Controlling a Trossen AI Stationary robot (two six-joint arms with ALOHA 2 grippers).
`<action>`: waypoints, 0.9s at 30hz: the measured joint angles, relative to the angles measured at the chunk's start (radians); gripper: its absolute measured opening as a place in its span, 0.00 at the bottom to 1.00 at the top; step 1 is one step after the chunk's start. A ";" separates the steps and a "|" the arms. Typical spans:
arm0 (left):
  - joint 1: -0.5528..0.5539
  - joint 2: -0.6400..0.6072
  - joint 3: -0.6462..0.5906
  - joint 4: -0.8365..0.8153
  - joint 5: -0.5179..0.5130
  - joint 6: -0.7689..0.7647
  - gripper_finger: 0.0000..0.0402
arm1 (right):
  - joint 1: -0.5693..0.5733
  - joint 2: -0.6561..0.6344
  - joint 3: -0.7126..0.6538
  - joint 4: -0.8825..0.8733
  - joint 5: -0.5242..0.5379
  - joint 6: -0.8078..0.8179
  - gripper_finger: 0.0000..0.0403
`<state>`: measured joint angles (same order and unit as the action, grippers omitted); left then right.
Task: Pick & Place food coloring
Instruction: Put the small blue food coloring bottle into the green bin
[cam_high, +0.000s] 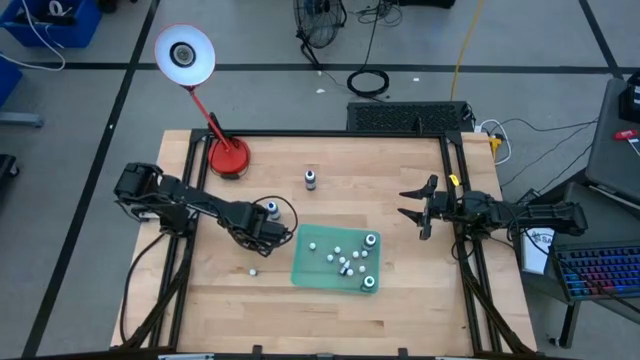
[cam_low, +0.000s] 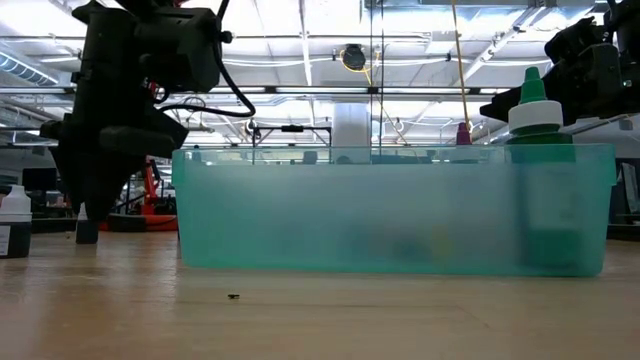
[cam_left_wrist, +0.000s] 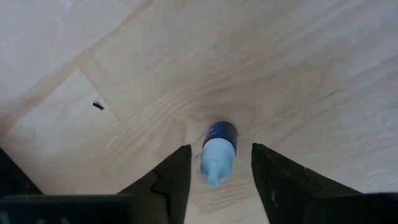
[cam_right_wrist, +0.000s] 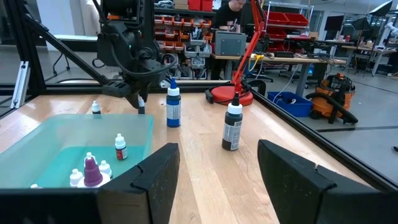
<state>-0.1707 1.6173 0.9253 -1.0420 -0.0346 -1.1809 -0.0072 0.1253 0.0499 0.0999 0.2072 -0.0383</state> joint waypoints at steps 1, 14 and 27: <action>0.000 0.000 0.000 0.000 0.000 0.000 0.40 | 0.000 0.000 0.000 0.000 0.000 0.000 0.51; 0.000 -0.002 0.001 -0.003 -0.065 0.030 0.13 | 0.000 0.000 0.000 0.000 0.000 0.000 0.51; -0.082 0.053 0.469 -0.094 -0.127 0.347 0.13 | 0.000 0.000 0.000 0.000 0.000 0.000 0.51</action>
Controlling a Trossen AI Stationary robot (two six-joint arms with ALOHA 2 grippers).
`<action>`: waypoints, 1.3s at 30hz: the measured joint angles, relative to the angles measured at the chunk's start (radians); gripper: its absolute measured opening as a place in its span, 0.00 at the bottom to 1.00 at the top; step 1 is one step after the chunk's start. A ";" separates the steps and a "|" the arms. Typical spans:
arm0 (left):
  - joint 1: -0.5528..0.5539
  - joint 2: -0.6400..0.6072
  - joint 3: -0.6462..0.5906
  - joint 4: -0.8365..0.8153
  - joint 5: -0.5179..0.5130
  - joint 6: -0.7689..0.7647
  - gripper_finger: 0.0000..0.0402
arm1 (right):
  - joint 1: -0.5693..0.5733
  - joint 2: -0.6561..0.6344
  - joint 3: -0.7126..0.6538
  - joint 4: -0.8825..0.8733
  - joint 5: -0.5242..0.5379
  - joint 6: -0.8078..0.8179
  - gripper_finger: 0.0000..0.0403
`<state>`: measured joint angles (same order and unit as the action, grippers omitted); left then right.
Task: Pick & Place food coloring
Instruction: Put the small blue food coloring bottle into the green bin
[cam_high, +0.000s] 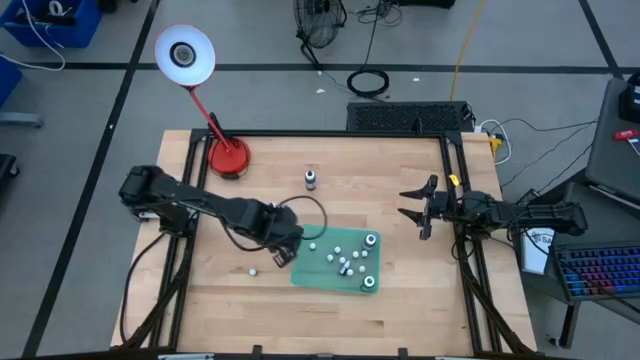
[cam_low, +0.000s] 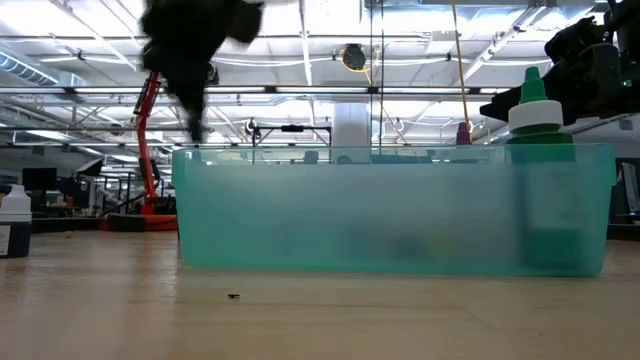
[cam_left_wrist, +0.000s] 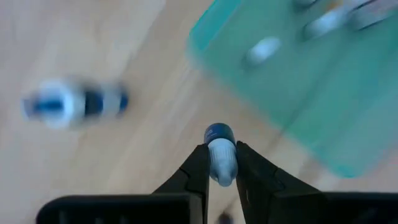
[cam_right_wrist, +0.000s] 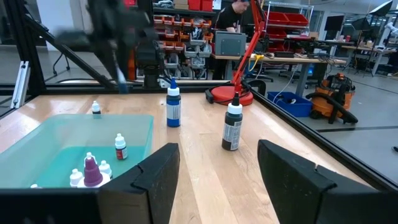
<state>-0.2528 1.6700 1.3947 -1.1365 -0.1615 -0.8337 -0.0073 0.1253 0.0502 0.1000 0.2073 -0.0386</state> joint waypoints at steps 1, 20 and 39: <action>-0.010 0.018 0.063 -0.015 -0.023 0.040 0.13 | 0.000 0.000 0.000 0.000 0.000 0.000 0.51; 0.109 0.518 0.601 -0.138 -0.003 0.497 0.13 | 0.000 0.000 0.000 0.000 0.000 0.000 0.51; 0.143 0.673 0.601 -0.002 0.161 0.589 0.13 | 0.000 0.000 0.000 -0.001 0.000 0.000 0.51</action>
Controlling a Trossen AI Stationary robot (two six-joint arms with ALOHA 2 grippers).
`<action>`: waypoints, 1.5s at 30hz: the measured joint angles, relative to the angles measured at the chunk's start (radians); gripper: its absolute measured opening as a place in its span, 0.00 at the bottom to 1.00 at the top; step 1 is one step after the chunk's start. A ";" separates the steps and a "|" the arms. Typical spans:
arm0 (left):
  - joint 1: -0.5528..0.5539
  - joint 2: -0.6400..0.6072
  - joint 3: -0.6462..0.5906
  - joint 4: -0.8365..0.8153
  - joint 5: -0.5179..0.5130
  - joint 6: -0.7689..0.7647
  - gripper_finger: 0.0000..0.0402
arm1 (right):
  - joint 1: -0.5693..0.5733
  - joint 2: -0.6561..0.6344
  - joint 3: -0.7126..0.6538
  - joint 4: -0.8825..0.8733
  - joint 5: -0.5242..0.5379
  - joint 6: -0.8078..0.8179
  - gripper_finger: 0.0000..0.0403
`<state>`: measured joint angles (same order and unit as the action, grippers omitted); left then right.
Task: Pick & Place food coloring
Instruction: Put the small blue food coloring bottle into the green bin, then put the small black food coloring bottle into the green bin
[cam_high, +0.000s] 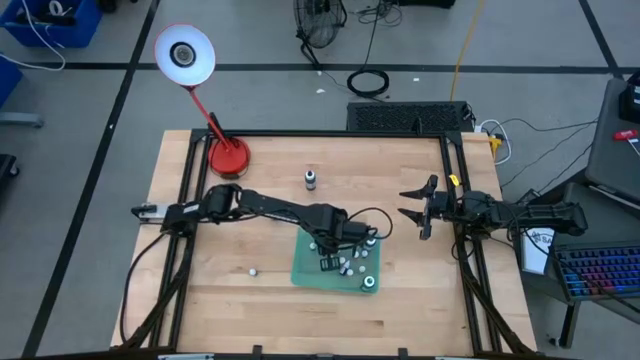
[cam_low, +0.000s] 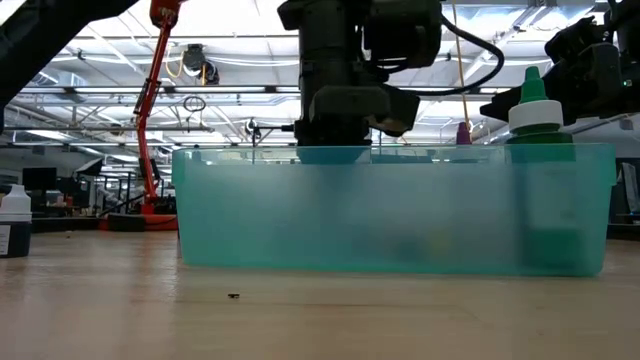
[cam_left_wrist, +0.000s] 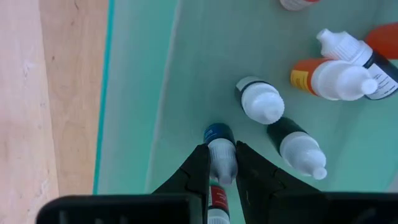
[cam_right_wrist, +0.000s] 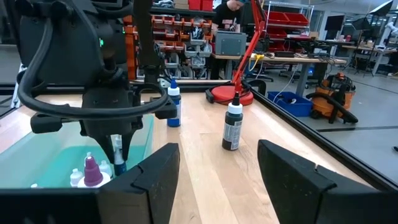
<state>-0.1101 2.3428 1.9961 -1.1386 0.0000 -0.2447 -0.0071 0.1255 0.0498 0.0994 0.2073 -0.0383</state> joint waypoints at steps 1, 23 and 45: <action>-0.001 -0.001 0.000 0.000 -0.001 0.000 0.13 | 0.000 0.000 0.000 0.000 0.000 0.000 0.51; -0.007 -0.016 -0.005 -0.013 0.000 -0.003 0.42 | 0.000 0.000 0.000 0.000 0.000 0.000 0.51; -0.235 -0.410 -0.133 -0.327 -0.182 -0.692 0.42 | 0.000 0.000 0.000 0.001 0.000 0.000 0.51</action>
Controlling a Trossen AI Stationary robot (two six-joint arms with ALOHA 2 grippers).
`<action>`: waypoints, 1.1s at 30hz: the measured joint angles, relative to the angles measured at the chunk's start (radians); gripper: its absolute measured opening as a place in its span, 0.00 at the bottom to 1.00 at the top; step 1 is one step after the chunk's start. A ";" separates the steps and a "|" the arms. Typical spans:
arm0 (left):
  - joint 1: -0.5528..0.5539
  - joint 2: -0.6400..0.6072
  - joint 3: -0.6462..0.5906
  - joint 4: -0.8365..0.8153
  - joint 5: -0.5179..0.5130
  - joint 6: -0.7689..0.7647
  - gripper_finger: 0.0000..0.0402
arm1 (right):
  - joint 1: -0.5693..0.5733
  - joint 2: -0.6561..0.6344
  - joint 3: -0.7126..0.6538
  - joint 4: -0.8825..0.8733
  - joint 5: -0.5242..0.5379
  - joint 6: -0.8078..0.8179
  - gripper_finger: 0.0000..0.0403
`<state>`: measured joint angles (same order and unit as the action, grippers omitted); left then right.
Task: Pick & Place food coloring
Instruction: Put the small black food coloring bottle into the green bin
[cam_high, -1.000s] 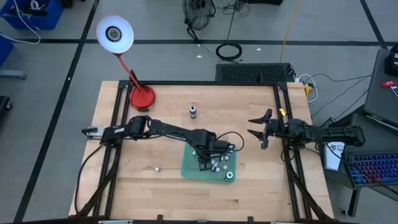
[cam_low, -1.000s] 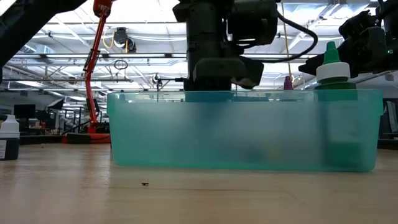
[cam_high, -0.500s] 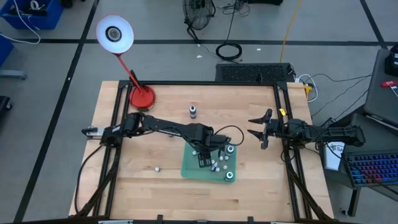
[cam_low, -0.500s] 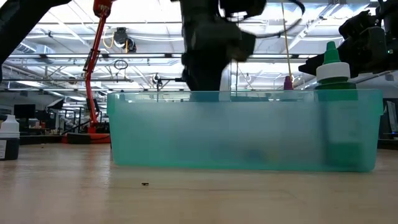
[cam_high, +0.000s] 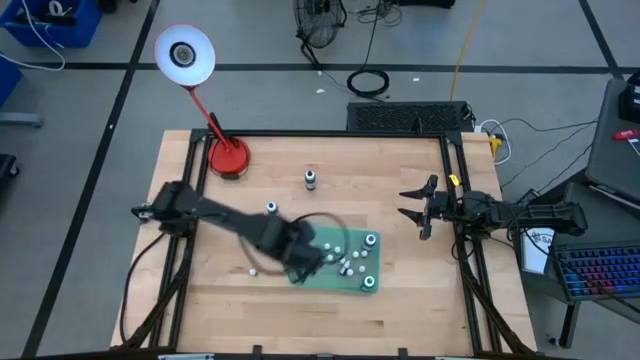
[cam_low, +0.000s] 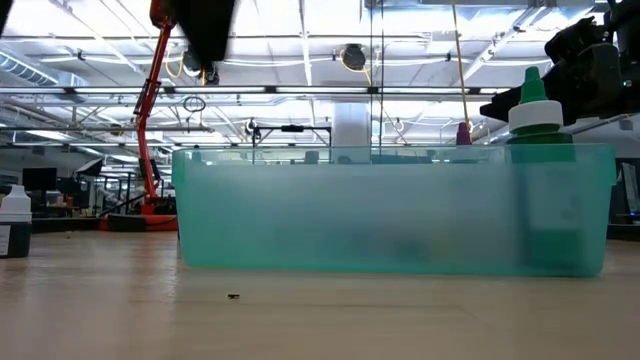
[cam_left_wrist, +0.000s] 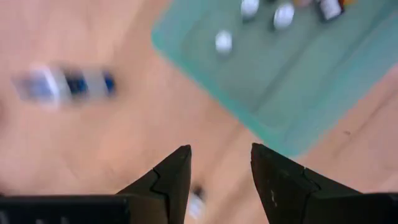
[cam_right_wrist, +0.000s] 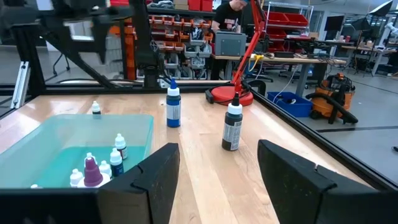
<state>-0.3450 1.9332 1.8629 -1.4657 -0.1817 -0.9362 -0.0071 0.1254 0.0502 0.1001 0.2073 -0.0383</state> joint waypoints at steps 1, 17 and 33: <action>-0.022 -0.019 -0.035 0.013 0.011 -0.088 0.42 | 0.000 0.000 0.000 0.000 0.000 0.000 0.51; -0.146 -0.187 -0.566 0.287 0.207 -0.569 0.42 | 0.000 0.000 0.000 -0.001 0.000 0.000 0.51; -0.146 -0.226 -0.825 0.542 0.252 -0.582 0.42 | 0.000 0.000 0.000 -0.001 0.000 0.000 0.51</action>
<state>-0.4908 1.7069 1.0375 -0.9234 0.0708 -1.5184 -0.0072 0.1257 0.0498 0.0994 0.2073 -0.0383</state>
